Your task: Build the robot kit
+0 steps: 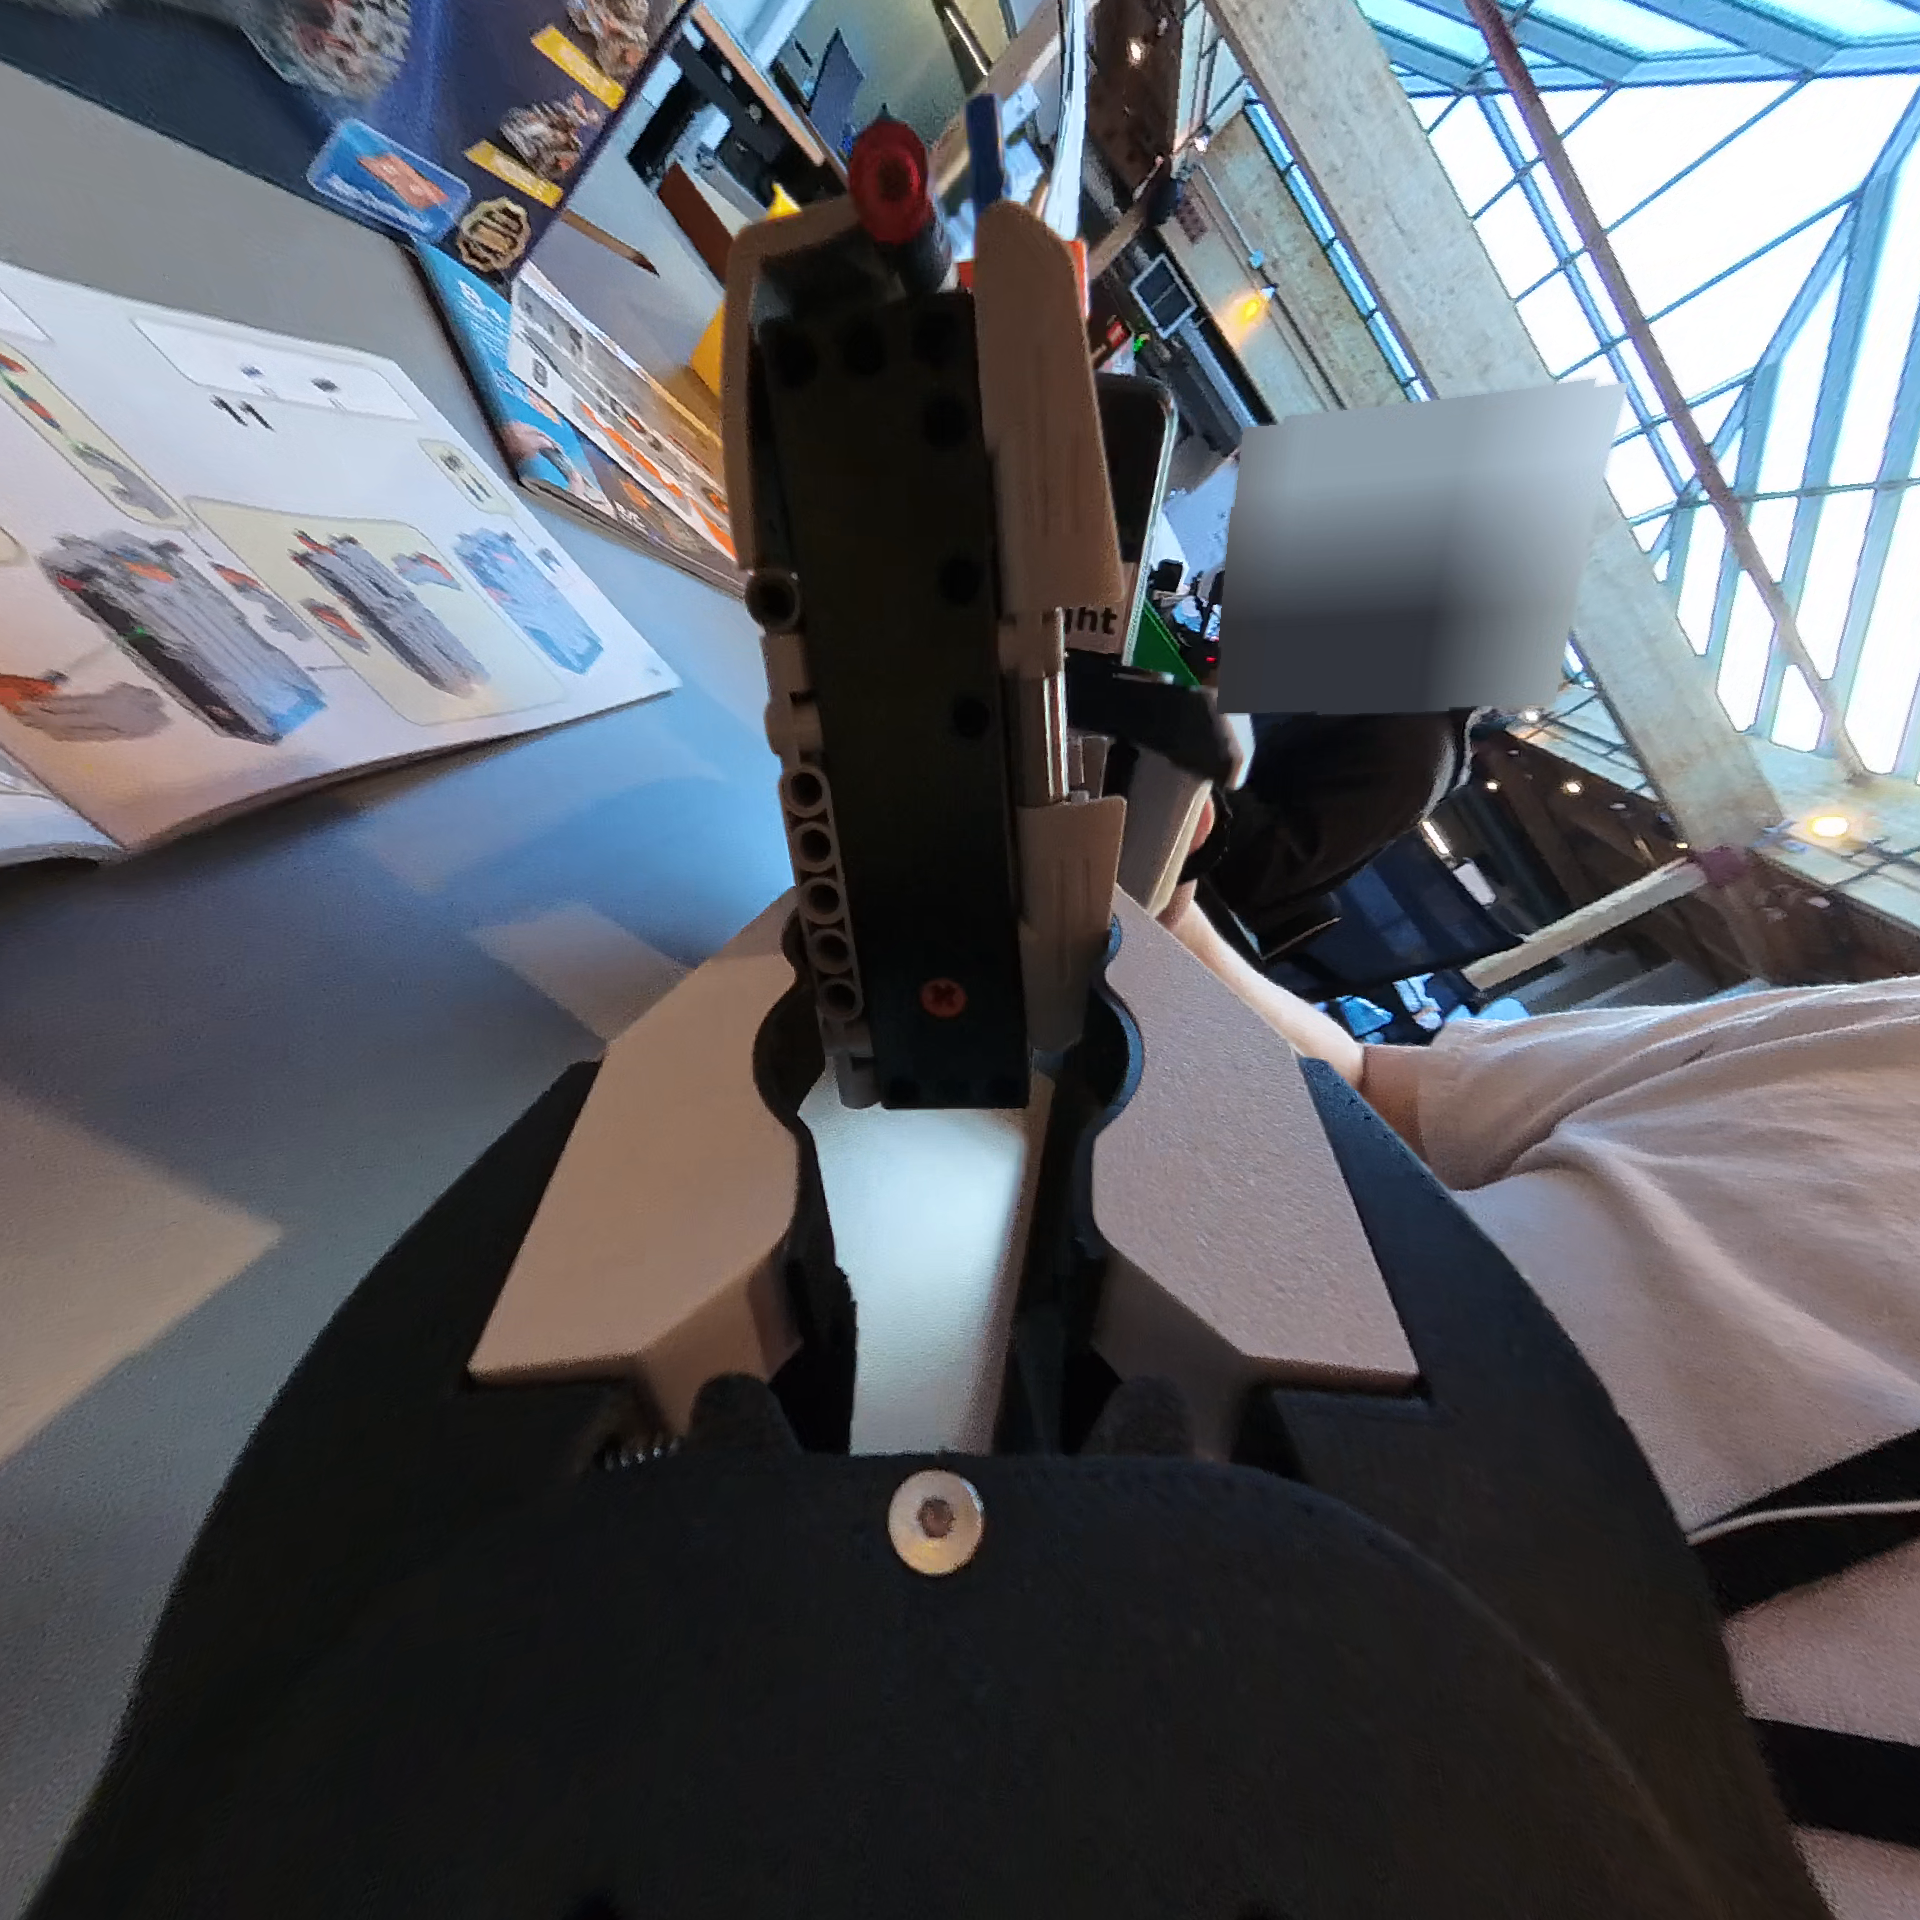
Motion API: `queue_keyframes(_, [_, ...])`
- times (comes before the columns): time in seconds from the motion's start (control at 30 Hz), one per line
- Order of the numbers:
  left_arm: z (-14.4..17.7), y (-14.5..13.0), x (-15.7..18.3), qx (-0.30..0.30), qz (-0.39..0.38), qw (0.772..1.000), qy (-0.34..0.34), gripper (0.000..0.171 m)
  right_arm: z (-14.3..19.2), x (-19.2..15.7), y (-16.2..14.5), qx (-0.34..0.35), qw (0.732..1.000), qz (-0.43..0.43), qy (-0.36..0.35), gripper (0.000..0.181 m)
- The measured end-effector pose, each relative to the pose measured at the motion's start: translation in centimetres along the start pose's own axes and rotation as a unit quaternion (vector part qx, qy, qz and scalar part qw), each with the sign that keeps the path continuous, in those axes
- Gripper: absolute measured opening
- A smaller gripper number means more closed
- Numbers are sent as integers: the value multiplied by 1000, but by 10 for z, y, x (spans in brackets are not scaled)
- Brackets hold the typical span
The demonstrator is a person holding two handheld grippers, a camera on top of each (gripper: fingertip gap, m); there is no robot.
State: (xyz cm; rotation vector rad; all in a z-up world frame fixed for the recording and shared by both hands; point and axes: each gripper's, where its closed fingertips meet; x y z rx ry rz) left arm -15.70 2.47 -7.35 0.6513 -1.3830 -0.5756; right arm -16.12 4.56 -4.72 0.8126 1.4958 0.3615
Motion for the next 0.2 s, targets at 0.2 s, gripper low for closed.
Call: queue_keyframes(0.2, [5, 3, 0, 9, -3, 1000, 4, 46, -10, 0, -20, -48, 999, -3, 11, 63])
Point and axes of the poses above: each gripper's, where its closed fingertips meet, z back along the fingers, y out of its top, x = y × z across the jaws, and after that the axes turned 4 degrees about -z, right-handed
